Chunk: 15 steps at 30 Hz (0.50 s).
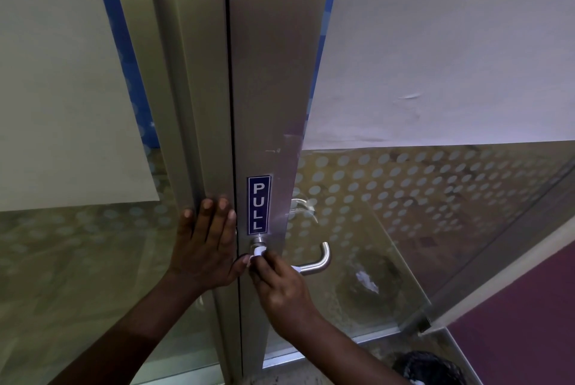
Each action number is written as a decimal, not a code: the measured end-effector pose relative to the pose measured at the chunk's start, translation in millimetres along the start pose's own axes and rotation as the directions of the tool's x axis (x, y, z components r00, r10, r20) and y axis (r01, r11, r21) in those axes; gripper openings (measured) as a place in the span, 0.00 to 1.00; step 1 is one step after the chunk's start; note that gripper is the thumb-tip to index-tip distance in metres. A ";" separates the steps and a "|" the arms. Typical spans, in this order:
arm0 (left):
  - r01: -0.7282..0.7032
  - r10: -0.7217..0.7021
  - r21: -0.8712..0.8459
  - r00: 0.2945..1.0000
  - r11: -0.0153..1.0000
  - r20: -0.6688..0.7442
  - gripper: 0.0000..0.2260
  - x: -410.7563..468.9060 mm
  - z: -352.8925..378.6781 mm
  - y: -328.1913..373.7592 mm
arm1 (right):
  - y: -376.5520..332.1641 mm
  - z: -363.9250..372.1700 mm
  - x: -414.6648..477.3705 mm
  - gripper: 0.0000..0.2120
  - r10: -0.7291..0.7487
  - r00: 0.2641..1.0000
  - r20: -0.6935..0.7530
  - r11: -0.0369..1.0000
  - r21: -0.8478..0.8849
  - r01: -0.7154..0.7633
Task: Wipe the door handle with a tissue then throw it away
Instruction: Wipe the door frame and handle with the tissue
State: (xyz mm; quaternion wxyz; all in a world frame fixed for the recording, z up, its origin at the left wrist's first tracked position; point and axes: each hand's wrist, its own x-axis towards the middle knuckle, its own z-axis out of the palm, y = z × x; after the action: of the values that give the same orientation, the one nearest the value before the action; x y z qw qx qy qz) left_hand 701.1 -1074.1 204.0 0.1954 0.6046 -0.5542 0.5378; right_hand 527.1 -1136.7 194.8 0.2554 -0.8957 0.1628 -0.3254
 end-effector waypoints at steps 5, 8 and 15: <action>-0.002 0.002 0.005 1.000 1.000 0.003 0.35 1.8 -0.4 -1.4 | 32.5 -20.2 -16.8 0.16 -0.318 0.934 0.161 0.913 -0.213 0.348; -0.003 0.003 0.006 1.000 1.000 0.002 0.35 2.3 -0.1 -1.6 | 50.7 -44.3 -28.2 0.26 -0.278 0.938 0.206 0.898 -0.289 0.330; -0.010 0.010 0.002 1.000 1.000 -0.008 0.36 3.1 -0.8 -1.3 | 80.9 -91.5 -25.1 0.09 -0.331 0.932 0.147 0.923 -0.155 0.352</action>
State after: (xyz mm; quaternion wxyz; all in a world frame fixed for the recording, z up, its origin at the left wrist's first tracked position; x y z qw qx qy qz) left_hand 701.3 -1074.5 207.5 0.1942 0.5999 -0.5558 0.5418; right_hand 437.5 -1223.5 196.9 0.1226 -0.9473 0.0172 -0.2954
